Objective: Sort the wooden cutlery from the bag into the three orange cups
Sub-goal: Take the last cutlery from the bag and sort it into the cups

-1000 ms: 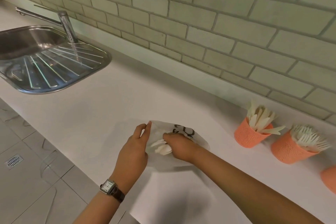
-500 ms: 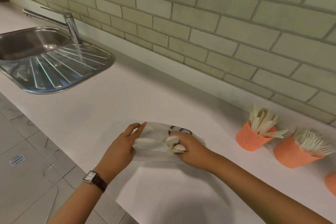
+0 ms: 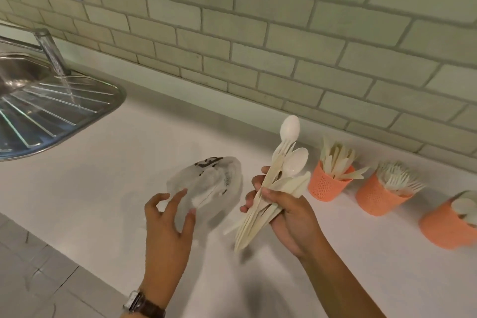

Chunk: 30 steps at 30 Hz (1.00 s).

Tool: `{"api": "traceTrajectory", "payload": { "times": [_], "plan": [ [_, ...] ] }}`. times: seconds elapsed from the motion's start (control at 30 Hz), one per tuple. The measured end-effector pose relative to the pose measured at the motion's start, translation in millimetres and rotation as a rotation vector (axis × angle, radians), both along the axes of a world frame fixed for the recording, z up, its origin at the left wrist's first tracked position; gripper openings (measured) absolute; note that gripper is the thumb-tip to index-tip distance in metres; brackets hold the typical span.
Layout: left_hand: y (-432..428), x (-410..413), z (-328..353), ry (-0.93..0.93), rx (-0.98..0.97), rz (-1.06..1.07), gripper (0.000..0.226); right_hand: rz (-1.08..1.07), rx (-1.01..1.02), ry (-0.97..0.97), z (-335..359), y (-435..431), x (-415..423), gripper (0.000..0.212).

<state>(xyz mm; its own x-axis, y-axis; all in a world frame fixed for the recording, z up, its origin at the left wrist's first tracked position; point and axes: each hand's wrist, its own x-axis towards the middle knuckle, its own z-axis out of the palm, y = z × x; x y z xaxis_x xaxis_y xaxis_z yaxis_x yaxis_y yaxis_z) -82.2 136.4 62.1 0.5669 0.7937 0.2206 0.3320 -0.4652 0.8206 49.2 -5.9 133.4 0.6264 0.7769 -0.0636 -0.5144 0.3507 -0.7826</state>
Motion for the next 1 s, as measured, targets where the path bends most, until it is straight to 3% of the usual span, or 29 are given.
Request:
{"api": "traceTrajectory", "payload": {
  "times": [0.07,0.2,0.27,0.33,0.4,0.47,0.53,0.67,0.83,0.93,1.0],
  "plan": [
    [-21.3,6.1,10.7,-0.179,-0.262,-0.018,0.025,-0.077,-0.036,-0.039,2.8,-9.3,-2.4,0.036],
    [-62.3,31.7,35.6,-0.361,-1.284,-0.187,0.039,-0.202,-0.124,-0.133,13.0,-23.8,-12.1,0.024],
    [-76.5,44.3,48.9,-0.454,-1.701,-0.213,0.043,-0.294,-0.200,-0.166,12.6,-27.8,-16.4,0.027],
    [-87.4,55.1,59.7,-0.490,-1.928,-0.188,0.041,-0.419,-0.289,-0.195,9.9,-32.7,-20.5,0.028],
    [-97.4,62.4,66.1,-0.475,-2.000,-0.218,0.039,-0.487,-0.332,-0.241,6.1,-37.1,-26.3,0.011],
    [-105.6,66.8,65.9,-0.425,-2.034,-0.263,0.027,-0.514,-0.343,-0.291,0.4,-39.6,-35.3,0.008],
    [-111.3,71.2,61.6,-0.327,-1.993,-0.274,0.019,-0.556,-0.386,-0.354,-7.5,-41.7,-41.7,0.021],
    [-127.4,77.5,56.6,-0.249,-1.883,-0.351,0.028,-0.621,-0.474,-0.399,-21.2,-56.2,-42.5,0.033],
    [-148.0,85.1,46.9,-0.154,-1.246,-0.605,0.036,-0.681,-0.519,-0.349,-25.8,-90.0,-36.5,0.024],
    [-159.5,91.3,41.8,0.071,-0.913,-0.895,0.033,-0.652,-0.604,-0.289,-32.0,-115.6,-35.6,0.023],
    [-175.6,90.7,40.4,0.196,-0.812,-0.960,0.031,-0.619,-0.701,-0.269,-38.9,-133.1,-37.5,0.014]
  ]
}}
